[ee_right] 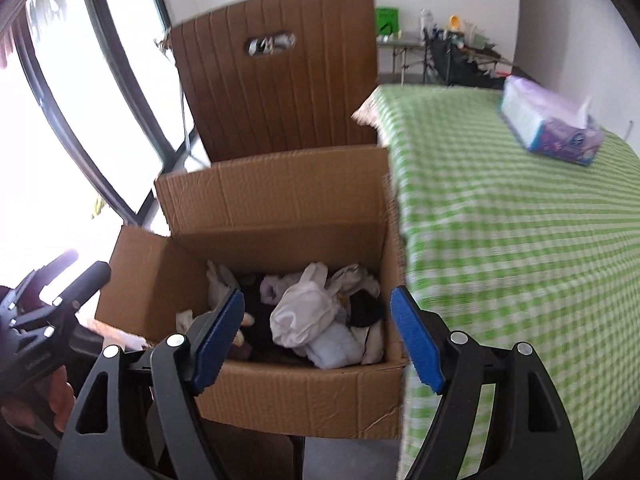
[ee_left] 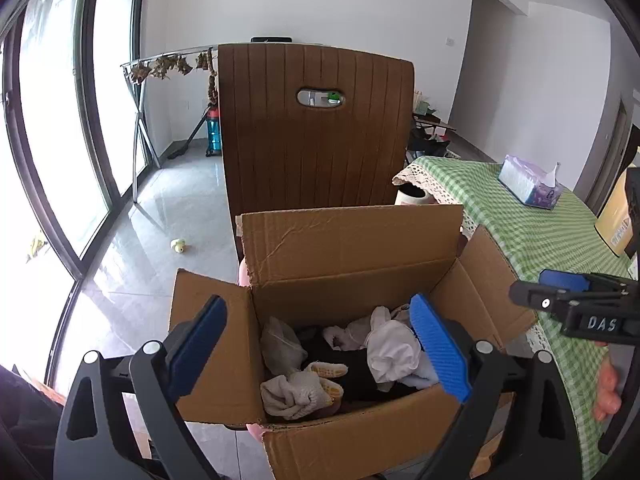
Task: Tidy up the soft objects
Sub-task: 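Move the right tool to the pink fuzzy sock and grasp it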
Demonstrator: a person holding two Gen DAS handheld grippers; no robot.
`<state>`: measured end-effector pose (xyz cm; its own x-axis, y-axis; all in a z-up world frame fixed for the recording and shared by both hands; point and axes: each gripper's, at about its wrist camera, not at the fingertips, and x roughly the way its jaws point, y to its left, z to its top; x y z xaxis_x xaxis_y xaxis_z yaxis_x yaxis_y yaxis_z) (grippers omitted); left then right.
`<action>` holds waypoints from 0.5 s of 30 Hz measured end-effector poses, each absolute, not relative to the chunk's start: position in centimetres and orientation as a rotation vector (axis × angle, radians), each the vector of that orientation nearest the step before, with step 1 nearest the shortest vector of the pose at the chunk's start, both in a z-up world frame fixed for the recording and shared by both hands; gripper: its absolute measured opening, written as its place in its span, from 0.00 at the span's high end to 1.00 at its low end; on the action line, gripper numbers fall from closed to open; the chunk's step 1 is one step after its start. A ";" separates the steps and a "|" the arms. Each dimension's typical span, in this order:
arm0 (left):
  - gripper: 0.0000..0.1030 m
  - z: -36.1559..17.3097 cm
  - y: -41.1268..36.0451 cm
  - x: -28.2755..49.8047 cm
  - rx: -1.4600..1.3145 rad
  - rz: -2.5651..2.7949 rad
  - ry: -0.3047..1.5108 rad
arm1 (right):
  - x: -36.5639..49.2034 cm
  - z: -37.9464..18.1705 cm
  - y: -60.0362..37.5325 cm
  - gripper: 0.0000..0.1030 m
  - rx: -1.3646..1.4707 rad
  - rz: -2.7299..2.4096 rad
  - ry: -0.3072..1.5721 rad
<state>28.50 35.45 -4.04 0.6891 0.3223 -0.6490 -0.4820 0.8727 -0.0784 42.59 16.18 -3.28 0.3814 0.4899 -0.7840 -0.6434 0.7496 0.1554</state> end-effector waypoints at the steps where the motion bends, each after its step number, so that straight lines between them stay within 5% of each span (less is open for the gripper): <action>1: 0.13 -3.8 35.0 28.6 -0.233 0.454 0.661 | 42.6 -2.6 15.2 0.29 -0.163 0.713 0.904; 15: 0.10 -0.6 21.1 30.9 -0.181 0.154 0.550 | 38.0 3.4 -7.9 0.29 -0.021 0.268 0.704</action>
